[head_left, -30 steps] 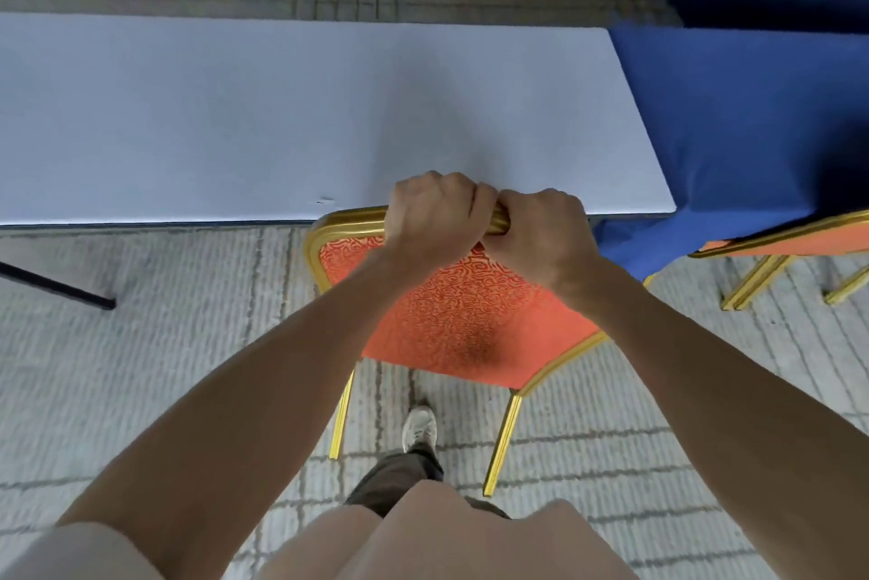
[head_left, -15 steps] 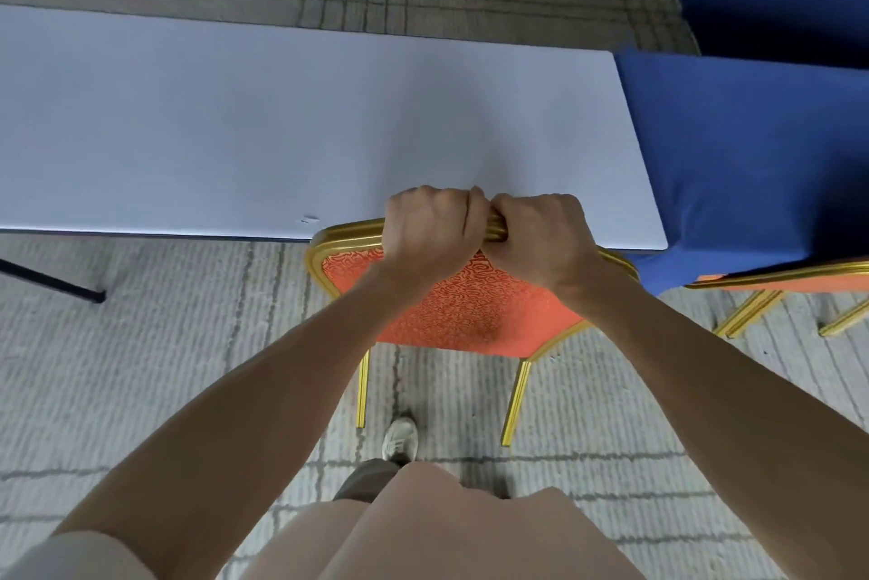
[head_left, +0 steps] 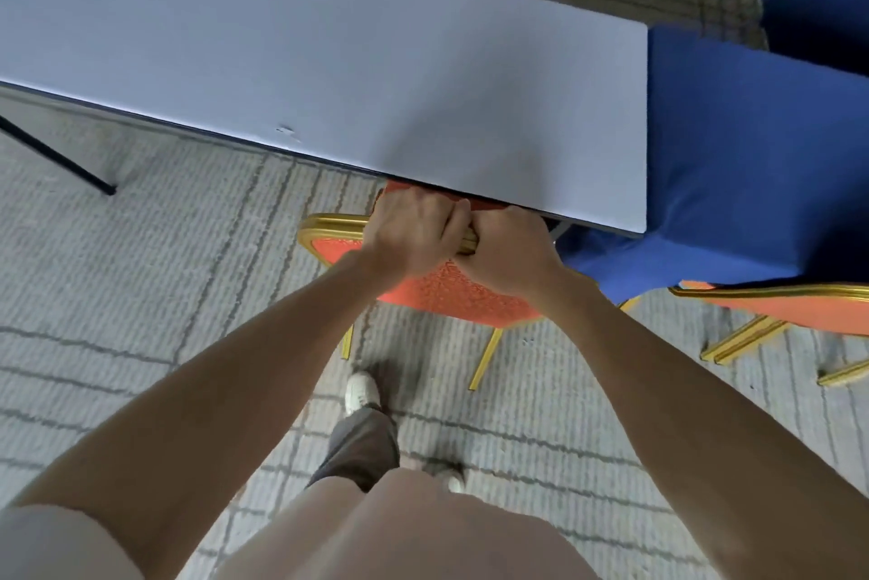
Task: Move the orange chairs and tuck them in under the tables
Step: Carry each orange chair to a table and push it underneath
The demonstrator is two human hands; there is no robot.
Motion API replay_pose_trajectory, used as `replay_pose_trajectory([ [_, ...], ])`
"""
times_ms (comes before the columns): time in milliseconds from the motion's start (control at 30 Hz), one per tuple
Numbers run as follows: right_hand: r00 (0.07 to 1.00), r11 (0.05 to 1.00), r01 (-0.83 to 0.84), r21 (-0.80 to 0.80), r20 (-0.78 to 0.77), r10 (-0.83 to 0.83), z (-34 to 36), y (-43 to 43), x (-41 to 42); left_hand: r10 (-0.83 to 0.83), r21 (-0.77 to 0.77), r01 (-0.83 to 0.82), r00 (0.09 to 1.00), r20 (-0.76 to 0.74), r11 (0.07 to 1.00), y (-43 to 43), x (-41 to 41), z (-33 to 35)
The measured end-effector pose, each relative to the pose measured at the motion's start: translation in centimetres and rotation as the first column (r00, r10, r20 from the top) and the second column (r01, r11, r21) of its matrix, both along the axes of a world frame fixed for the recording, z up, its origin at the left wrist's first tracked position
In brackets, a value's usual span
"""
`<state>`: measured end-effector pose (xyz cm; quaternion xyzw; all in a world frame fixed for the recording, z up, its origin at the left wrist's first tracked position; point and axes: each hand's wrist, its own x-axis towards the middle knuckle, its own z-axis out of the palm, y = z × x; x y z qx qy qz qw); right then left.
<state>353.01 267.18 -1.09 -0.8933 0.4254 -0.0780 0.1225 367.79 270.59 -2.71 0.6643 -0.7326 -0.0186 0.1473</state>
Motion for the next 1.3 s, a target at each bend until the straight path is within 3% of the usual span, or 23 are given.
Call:
replay_pose_trajectory([
  [200, 0.998, 1.000, -0.005, -0.018, 0.063, 0.006, -0.5, -1.1, 0.3, -0.139, -0.040, 0.140, 0.990, 0.025, 0.989, -1.2, 0.9, 0.6],
  [333, 0.998, 1.000, 0.025, -0.012, 0.064, -0.024, 0.0, -2.7, 0.2, -0.120, -0.016, 0.119, 0.992, -0.040, 0.993, -3.3, 0.9, 1.2],
  [500, 0.999, 0.999, 0.049, 0.018, 0.001, -0.049, 0.6, -3.7, 1.0, -0.153, -0.052, 0.153, 0.988, 0.003, 0.987, -4.3, 2.0, 1.6],
  [967, 0.997, 0.982, 0.067, -0.174, -0.011, -0.070, -2.1, -6.8, 2.1, -0.078, -0.085, 0.074, 0.996, -0.045, 0.994, -7.1, 2.6, -1.5],
  [1100, 0.989, 0.995, 0.088, -0.049, -0.113, -0.093, -3.5, -9.2, 1.8, -0.076, -0.004, 0.076, 0.996, -0.055, 0.997, -10.0, 2.1, -3.1],
  [1300, 0.999, 0.999, -0.008, 0.052, -0.049, 0.011, -4.6, -10.1, 3.1, -0.120, -0.027, 0.119, 0.991, -0.056, 0.993, -10.7, 4.2, -5.3],
])
